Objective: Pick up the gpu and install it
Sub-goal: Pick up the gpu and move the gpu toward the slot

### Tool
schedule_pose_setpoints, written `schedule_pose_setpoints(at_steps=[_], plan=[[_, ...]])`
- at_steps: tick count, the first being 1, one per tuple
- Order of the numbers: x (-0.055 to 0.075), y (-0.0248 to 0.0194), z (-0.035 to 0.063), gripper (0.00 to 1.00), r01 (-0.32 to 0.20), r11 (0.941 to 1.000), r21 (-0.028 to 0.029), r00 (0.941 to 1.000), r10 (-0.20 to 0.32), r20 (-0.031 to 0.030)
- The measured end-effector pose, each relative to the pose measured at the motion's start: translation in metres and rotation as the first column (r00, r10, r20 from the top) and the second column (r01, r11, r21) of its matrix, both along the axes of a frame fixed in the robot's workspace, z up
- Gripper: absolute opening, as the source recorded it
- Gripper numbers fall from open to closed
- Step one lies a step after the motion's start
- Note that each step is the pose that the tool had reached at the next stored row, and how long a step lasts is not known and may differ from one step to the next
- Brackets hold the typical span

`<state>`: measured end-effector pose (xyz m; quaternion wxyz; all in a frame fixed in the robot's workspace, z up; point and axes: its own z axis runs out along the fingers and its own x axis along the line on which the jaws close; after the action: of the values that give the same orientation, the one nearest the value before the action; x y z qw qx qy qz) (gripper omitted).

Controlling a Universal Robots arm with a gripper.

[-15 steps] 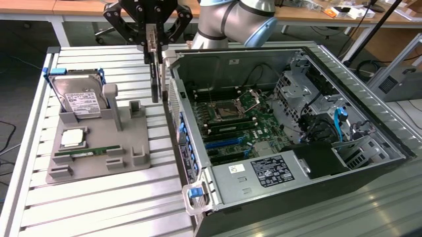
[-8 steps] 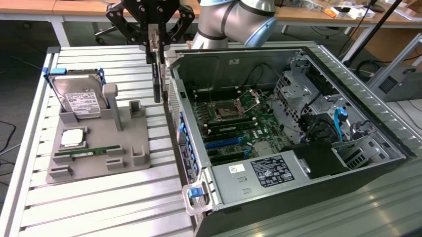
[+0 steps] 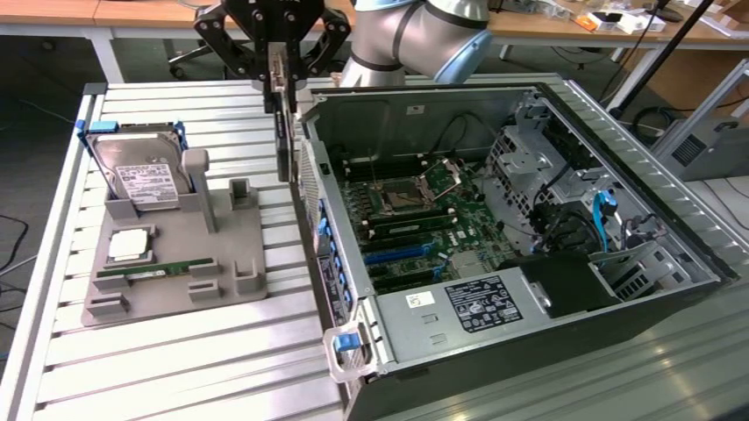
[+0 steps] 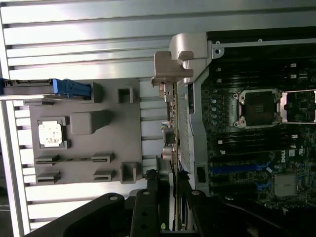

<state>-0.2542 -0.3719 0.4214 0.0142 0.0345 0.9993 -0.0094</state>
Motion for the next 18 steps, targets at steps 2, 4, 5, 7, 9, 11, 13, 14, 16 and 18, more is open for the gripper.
schedule_pose_setpoints(at_steps=[2,4,5,7,9,11,13,14,16,18], plan=[[0.0011,0.0000,0.0000,0.27,0.000,1.0000,0.0000,1.0000,0.000,0.0000],[0.0021,0.0000,0.0000,0.27,0.000,1.0000,0.0000,1.0000,0.000,0.0000],[0.0024,0.0000,0.0000,0.27,0.000,1.0000,0.0000,1.0000,0.000,0.0000],[0.0034,0.0000,0.0000,0.27,0.000,1.0000,0.0000,1.0000,0.000,0.0000],[0.0040,0.0000,0.0000,0.27,0.000,1.0000,0.0000,1.0000,0.000,0.0000],[0.0046,0.0000,0.0000,0.27,0.000,1.0000,0.0000,1.0000,0.000,0.0001],[0.0053,0.0000,0.0000,0.27,0.000,1.0000,0.0000,1.0000,0.000,0.0000],[0.0056,0.0000,0.0000,0.27,0.000,1.0000,0.0001,1.0000,0.000,0.0000],[0.0063,0.0000,0.0000,0.27,0.000,1.0000,0.0001,1.0000,0.000,0.0000],[0.0071,0.0000,0.0000,0.27,0.000,1.0000,0.0000,1.0000,0.000,0.0000]])
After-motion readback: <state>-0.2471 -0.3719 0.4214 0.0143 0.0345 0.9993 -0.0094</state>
